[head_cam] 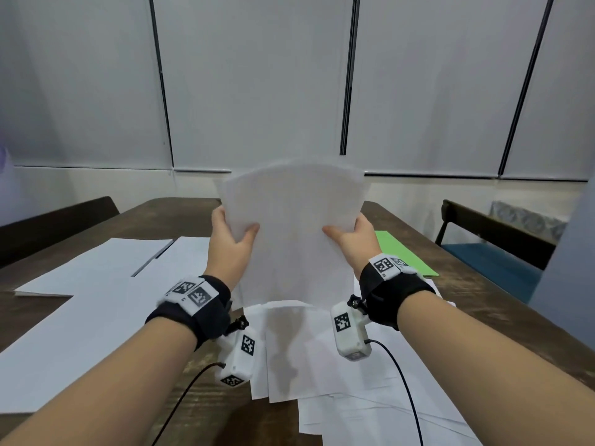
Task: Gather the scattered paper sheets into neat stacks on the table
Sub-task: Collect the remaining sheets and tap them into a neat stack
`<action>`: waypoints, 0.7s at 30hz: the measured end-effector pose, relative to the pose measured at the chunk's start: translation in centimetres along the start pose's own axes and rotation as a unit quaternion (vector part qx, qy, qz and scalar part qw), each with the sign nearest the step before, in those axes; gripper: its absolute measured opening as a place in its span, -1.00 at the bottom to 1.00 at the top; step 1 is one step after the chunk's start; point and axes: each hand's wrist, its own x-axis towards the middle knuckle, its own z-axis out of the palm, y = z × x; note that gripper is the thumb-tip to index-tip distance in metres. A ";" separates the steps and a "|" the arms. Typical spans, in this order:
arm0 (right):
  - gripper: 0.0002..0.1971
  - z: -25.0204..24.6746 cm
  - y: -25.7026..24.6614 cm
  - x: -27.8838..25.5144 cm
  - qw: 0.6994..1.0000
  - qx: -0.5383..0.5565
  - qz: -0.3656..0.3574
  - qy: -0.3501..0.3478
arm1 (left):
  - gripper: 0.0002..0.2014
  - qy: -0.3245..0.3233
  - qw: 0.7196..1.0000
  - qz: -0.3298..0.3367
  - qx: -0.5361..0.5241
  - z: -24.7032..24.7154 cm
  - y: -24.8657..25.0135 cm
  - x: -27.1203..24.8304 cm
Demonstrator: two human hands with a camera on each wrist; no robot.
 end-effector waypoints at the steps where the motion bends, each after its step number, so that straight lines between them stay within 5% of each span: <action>1: -0.71 0.2 -0.5 0.3 1.000 0.006 -0.012 0.009 | -0.60 0.004 1.000 0.014 -0.002 0.2 0.6 0.5; 4: -0.65 0.4 -1.6 1.3 0.998 0.023 -0.051 0.027 | -0.69 0.024 0.999 0.042 -0.008 0.7 1.7 2.1; 6: -0.60 0.3 -1.3 1.6 0.998 0.023 -0.051 0.029 | -0.56 0.040 0.999 0.028 -0.005 0.7 1.1 2.5; 11: -0.30 -0.4 3.0 0.8 0.998 0.015 0.052 -0.011 | -0.38 0.004 0.998 -0.055 -0.024 0.5 -1.9 -0.2; 18: -0.57 0.2 2.9 1.1 0.999 0.032 0.008 0.031 | -0.64 0.001 1.000 0.007 -0.029 1.5 -0.3 0.0; 21: -0.59 0.6 1.4 2.3 0.998 0.049 -0.014 0.037 | -0.61 0.025 0.998 -0.003 -0.051 1.9 0.5 1.4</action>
